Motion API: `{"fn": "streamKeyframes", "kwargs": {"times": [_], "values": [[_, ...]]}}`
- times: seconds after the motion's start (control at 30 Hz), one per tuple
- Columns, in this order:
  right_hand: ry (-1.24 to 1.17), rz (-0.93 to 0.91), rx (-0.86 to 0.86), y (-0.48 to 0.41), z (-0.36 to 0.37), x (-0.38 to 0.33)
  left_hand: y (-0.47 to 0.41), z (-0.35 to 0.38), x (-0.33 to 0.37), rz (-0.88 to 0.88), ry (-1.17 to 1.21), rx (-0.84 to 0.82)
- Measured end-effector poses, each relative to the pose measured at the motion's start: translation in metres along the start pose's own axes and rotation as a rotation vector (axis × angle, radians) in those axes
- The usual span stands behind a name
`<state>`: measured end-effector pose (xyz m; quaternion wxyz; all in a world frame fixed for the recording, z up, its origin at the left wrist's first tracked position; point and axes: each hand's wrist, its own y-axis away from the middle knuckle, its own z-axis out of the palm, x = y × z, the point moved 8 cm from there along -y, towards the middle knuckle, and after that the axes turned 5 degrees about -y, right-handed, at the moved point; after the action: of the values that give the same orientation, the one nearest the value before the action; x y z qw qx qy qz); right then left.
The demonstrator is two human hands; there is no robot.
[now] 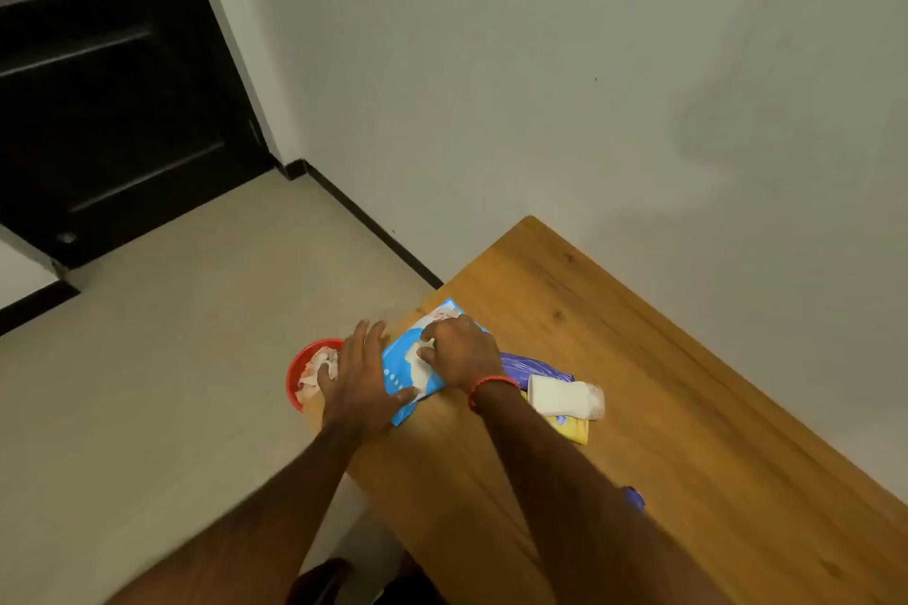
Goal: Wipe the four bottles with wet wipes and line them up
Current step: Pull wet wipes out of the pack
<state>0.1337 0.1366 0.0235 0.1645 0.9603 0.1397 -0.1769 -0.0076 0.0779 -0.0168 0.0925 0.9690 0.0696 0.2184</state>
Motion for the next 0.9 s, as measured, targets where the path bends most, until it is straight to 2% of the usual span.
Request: {"fn": "streamKeyframes", "kwargs": {"times": [0.2, 0.37, 0.6, 0.8, 0.9], "values": [[0.144, 0.089, 0.008, -0.016, 0.031, 0.016, -0.018, 0.02, -0.018, 0.005, 0.069, -0.039], [0.122, 0.138, 0.014, -0.021, 0.051, 0.03, -0.027, 0.021, -0.004, 0.09, 0.121, -0.057], [0.051, 0.221, 0.003, -0.024, 0.071, 0.038, -0.026, 0.037, -0.004, 0.113, 0.097, -0.066], [0.069, 0.187, 0.189, -0.024, 0.053, 0.032, -0.024, 0.041, -0.003, 0.163, 0.119, -0.057], [-0.013, 0.211, 0.232, -0.023, 0.049, 0.035, -0.026, 0.038, -0.003, 0.165, 0.122, -0.045]]}}
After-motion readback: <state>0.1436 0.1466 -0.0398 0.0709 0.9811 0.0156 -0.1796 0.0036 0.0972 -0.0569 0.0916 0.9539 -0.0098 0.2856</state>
